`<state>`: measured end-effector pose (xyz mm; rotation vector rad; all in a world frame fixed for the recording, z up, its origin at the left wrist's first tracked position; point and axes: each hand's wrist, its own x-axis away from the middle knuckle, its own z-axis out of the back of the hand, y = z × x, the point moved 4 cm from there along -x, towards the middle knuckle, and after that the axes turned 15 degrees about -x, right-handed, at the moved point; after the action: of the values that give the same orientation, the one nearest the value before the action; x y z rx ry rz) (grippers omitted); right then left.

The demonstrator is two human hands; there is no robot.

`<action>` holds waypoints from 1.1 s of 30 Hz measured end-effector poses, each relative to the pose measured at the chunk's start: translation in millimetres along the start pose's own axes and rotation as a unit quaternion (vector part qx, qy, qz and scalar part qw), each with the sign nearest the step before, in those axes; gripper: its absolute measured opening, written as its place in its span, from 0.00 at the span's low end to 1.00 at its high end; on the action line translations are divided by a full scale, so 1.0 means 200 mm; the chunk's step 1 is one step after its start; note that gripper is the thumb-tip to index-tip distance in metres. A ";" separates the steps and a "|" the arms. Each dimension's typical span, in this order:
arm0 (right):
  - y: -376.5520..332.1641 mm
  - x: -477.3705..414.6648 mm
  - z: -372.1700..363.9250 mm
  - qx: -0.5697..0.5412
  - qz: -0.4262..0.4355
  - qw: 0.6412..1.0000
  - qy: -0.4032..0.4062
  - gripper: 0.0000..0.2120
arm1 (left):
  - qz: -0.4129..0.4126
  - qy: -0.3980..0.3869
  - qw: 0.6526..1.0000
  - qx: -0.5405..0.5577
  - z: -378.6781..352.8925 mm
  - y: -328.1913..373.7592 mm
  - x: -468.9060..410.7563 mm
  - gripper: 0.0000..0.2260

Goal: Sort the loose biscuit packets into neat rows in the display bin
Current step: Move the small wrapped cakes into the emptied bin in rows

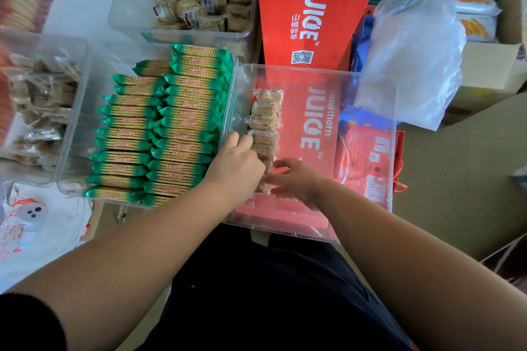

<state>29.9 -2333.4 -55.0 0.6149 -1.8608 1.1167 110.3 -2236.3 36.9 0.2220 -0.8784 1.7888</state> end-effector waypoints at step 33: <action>-0.08 -0.09 -0.17 0.287 0.107 0.948 0.089 0.69 | 0.222 0.232 0.909 0.264 -0.42 -0.41 0.40 0.29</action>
<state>64.8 -2312.2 -55.5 0.6125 -1.4645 1.8232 171.7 -2109.5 57.4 -0.0757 -0.0840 2.3520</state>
